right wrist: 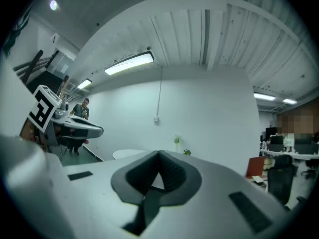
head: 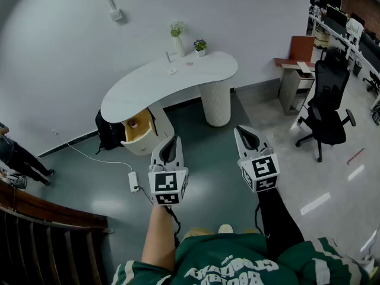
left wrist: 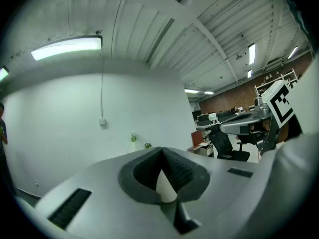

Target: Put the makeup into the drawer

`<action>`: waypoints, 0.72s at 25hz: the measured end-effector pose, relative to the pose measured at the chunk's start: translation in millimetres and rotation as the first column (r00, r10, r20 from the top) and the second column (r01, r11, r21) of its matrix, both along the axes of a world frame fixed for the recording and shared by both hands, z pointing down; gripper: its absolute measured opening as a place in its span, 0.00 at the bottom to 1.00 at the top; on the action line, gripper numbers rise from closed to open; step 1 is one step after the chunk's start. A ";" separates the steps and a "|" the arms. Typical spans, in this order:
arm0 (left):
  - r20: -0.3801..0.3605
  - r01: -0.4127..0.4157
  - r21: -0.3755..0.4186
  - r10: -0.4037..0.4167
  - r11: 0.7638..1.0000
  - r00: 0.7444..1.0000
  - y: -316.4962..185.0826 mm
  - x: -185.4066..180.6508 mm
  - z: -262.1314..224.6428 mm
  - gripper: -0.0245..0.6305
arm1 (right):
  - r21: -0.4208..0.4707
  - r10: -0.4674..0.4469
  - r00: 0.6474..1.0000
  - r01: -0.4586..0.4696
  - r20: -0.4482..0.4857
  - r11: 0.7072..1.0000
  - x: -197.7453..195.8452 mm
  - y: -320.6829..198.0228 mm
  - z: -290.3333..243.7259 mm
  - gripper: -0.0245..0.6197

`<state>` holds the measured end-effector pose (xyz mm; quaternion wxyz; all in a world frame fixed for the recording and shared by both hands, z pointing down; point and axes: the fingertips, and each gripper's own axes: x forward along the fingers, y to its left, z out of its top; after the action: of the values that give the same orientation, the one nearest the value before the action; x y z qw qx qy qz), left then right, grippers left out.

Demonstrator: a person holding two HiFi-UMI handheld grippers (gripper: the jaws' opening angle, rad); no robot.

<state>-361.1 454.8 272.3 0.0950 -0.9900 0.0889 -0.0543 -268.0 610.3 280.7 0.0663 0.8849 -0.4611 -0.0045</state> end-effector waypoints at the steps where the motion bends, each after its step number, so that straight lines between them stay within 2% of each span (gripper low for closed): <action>1: -0.001 0.000 0.000 0.000 1.000 1.000 0.5 0.8 0.1 0.04 | 0.002 0.000 1.000 0.000 -0.001 1.000 0.7 0.4 -0.2 0.04; 16: -0.028 -0.012 -0.017 0.012 1.000 1.000 4.3 10.7 -0.4 0.04 | -0.001 0.001 1.000 -0.001 0.019 1.000 11.7 1.0 6.0 0.04; 18: -0.028 -0.025 -0.020 0.024 1.000 0.999 4.6 15.3 0.2 0.08 | 0.001 -0.002 1.000 0.002 0.019 1.000 13.9 0.8 6.0 0.04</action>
<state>-345.8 459.5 272.5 0.0845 -0.9926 0.0776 -0.0403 -254.1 611.1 286.7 0.0615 0.8845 -0.4624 0.0039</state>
